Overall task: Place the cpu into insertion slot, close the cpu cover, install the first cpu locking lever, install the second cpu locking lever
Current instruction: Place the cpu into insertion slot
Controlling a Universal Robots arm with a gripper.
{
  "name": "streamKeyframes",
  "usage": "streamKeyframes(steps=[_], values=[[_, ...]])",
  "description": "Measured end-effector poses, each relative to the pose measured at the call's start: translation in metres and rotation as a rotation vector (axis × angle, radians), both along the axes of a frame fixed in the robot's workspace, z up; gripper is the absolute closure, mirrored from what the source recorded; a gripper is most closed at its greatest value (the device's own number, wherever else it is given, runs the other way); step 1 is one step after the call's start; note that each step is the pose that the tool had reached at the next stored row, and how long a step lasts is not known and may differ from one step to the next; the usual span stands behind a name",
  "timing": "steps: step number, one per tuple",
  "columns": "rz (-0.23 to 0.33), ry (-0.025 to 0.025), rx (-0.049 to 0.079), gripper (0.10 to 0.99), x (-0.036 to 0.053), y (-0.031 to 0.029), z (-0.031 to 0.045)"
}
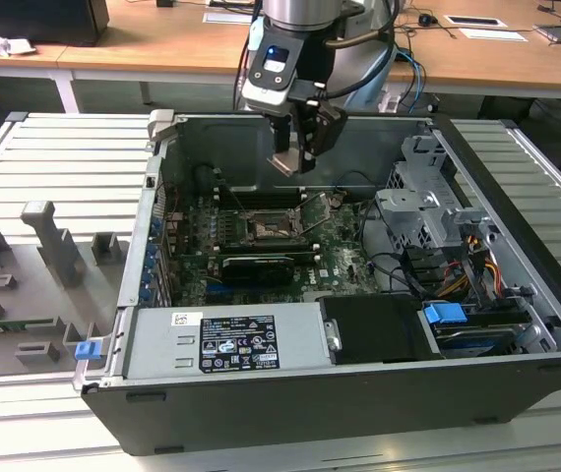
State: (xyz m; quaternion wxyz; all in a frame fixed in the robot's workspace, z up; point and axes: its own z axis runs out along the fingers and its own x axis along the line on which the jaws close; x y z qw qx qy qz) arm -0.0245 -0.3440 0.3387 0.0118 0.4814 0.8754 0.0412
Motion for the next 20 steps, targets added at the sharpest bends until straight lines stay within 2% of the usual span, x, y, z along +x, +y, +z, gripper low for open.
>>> streamKeyframes(steps=[9,20], values=[[-0.041,0.0001,0.000,0.561,0.0000,0.0000,-0.0039],[-0.066,0.0004,0.000,0.561,0.0000,0.0000,-0.0072]])
